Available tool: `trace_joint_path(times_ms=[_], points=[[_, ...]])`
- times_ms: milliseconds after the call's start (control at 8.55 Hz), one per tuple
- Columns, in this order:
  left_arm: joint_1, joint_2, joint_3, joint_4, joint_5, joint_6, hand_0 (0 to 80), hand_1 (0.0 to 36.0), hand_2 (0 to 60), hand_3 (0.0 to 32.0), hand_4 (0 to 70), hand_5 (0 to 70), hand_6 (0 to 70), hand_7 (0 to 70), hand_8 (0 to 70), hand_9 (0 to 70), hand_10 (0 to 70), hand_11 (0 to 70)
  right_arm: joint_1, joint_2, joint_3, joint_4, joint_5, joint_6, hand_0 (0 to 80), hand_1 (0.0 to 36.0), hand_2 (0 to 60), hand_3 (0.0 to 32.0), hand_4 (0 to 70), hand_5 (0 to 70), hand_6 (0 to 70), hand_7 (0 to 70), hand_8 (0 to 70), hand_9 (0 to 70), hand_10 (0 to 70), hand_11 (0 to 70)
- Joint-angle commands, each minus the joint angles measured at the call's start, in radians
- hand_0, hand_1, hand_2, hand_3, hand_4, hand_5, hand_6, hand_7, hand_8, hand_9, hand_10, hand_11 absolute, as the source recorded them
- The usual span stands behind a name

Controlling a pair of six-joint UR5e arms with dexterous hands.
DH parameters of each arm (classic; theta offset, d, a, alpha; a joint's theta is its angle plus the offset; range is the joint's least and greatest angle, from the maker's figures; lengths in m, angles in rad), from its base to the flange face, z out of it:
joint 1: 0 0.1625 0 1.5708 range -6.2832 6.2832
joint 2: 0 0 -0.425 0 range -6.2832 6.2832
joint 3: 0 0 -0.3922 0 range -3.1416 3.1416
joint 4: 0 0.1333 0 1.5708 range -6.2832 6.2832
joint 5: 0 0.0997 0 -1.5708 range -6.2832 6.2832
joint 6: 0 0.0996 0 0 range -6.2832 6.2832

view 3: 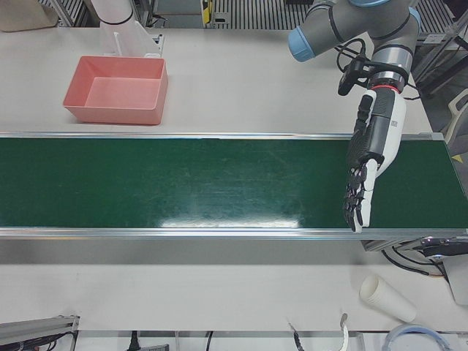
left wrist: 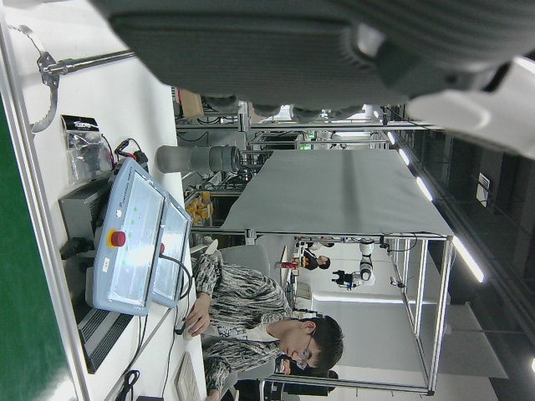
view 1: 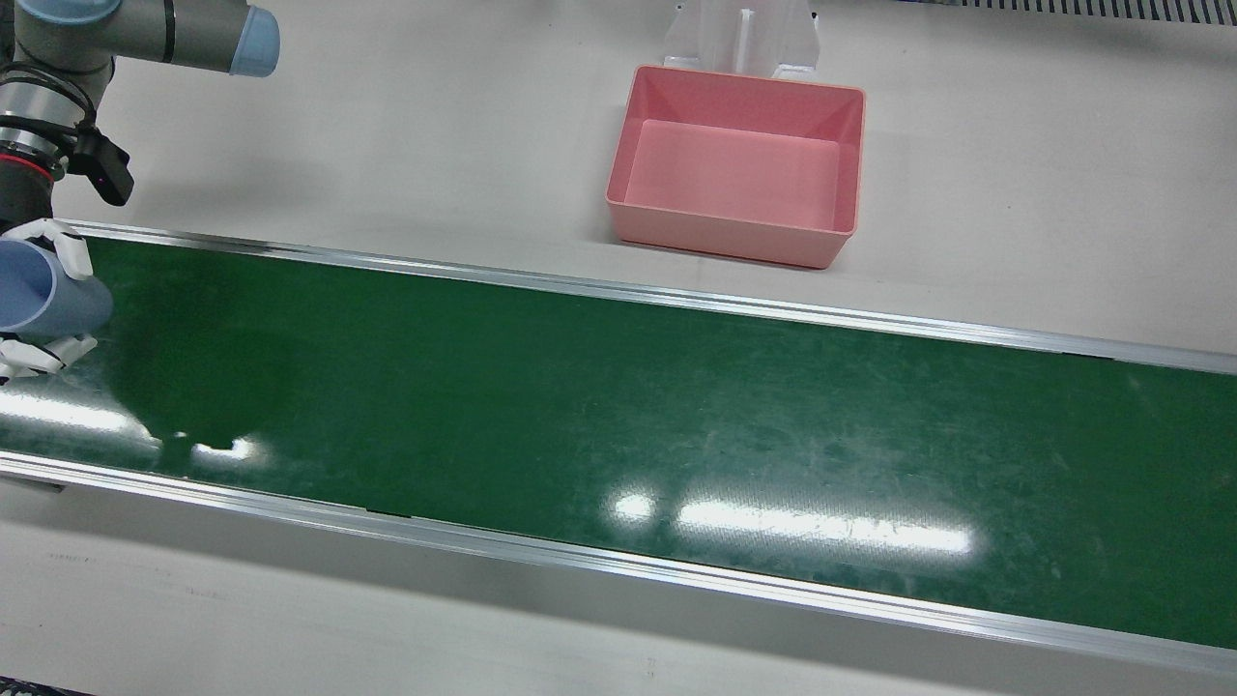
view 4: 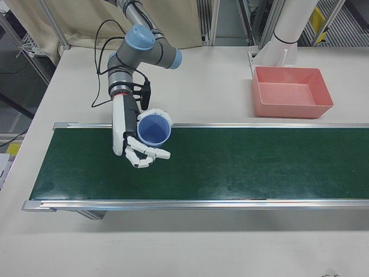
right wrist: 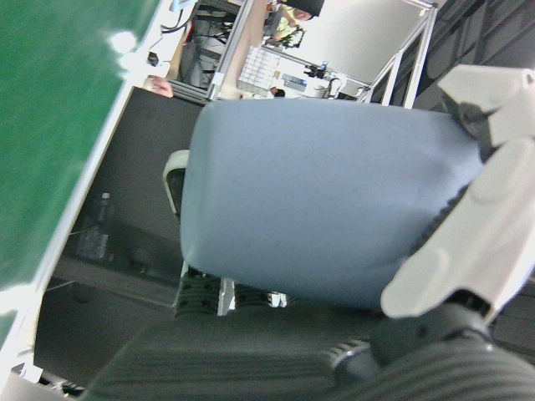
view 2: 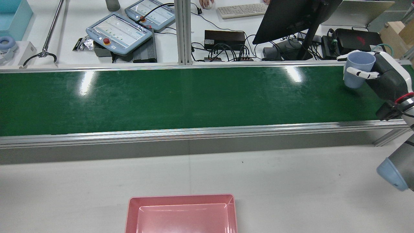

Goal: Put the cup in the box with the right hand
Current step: 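Lift the blue cup off the belt and carry it toward the pink box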

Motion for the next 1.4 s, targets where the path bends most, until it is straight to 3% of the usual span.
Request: trace_joint_path(times_ms=[0,234,351,585,936,1053,1170,1287], points=[[0.000,0.000,0.000,-0.001,0.000,0.000,0.0,0.0,0.0,0.0,0.0,0.0,0.0,0.0,0.0,0.0,0.0,0.0,-0.079,0.009,0.308,-0.169,0.006,-0.057,44.6,18.0,60.0,0.0,39.9,13.1,29.6,70.0,54.5,70.0,59.0,70.0],[0.000,0.000,0.000,-0.001,0.000,0.000,0.0,0.0,0.0,0.0,0.0,0.0,0.0,0.0,0.0,0.0,0.0,0.0,-0.259,0.093,0.480,-0.303,0.044,-0.157,46.0,19.4,60.0,0.0,40.7,13.4,29.6,70.0,53.8,70.0,58.7,70.0],[0.000,0.002,0.002,-0.001,0.000,0.000,0.0,0.0,0.0,0.0,0.0,0.0,0.0,0.0,0.0,0.0,0.0,0.0,-0.391,0.096,0.552,-0.329,0.126,-0.224,45.4,18.2,58.4,0.0,38.0,13.1,28.9,70.0,53.3,70.0,58.2,70.0],[0.000,0.000,0.002,-0.002,0.000,0.000,0.0,0.0,0.0,0.0,0.0,0.0,0.0,0.0,0.0,0.0,0.0,0.0,-0.685,0.157,0.568,-0.327,0.264,-0.367,43.7,16.7,57.1,0.0,38.0,12.6,28.3,70.0,52.9,70.0,57.6,70.0],[0.000,0.000,0.002,-0.002,0.000,0.000,0.0,0.0,0.0,0.0,0.0,0.0,0.0,0.0,0.0,0.0,0.0,0.0,-1.012,0.227,0.555,-0.269,0.444,-0.609,39.9,13.4,51.7,0.0,35.4,11.7,26.7,70.0,51.6,70.0,56.3,70.0],[0.000,0.000,0.001,-0.001,0.000,0.000,0.0,0.0,0.0,0.0,0.0,0.0,0.0,0.0,0.0,0.0,0.0,0.0,-1.085,0.224,0.552,-0.211,0.488,-0.692,41.7,13.0,44.0,0.0,34.4,10.8,24.4,70.0,47.7,70.0,50.6,70.0],[0.000,0.000,0.002,-0.001,0.000,0.000,0.0,0.0,0.0,0.0,0.0,0.0,0.0,0.0,0.0,0.0,0.0,0.0,-1.125,0.231,0.507,-0.151,0.509,-0.739,44.7,11.1,26.3,0.0,32.0,8.8,20.0,64.7,40.0,62.0,38.9,54.9],[0.000,0.000,0.002,-0.001,0.000,0.000,0.0,0.0,0.0,0.0,0.0,0.0,0.0,0.0,0.0,0.0,0.0,0.0,-1.145,0.245,0.428,-0.066,0.522,-0.745,45.2,6.8,0.2,0.0,13.5,5.0,12.1,42.5,19.8,35.1,16.4,24.3]])
